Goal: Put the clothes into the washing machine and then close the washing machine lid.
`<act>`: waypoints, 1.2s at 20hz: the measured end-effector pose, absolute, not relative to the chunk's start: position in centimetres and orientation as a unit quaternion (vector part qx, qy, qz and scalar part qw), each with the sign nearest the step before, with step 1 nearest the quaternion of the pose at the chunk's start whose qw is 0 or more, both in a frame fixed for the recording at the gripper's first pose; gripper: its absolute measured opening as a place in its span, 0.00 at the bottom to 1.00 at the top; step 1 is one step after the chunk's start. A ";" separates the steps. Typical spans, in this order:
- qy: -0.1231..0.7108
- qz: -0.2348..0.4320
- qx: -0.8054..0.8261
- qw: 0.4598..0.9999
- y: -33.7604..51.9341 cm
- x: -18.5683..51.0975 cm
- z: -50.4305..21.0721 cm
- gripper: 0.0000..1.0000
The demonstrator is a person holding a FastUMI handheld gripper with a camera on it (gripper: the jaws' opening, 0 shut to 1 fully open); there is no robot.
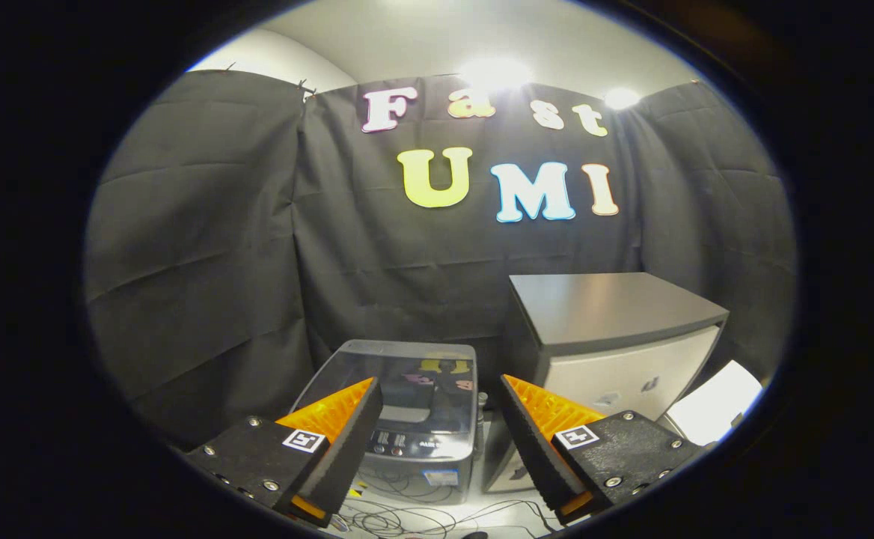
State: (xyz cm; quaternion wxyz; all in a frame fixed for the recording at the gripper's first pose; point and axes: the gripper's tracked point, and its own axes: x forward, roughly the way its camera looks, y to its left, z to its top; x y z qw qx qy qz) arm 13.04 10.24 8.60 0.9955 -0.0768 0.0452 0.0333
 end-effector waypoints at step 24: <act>-0.022 0.019 -0.070 0.997 7.3 -8.2 9.9 0.96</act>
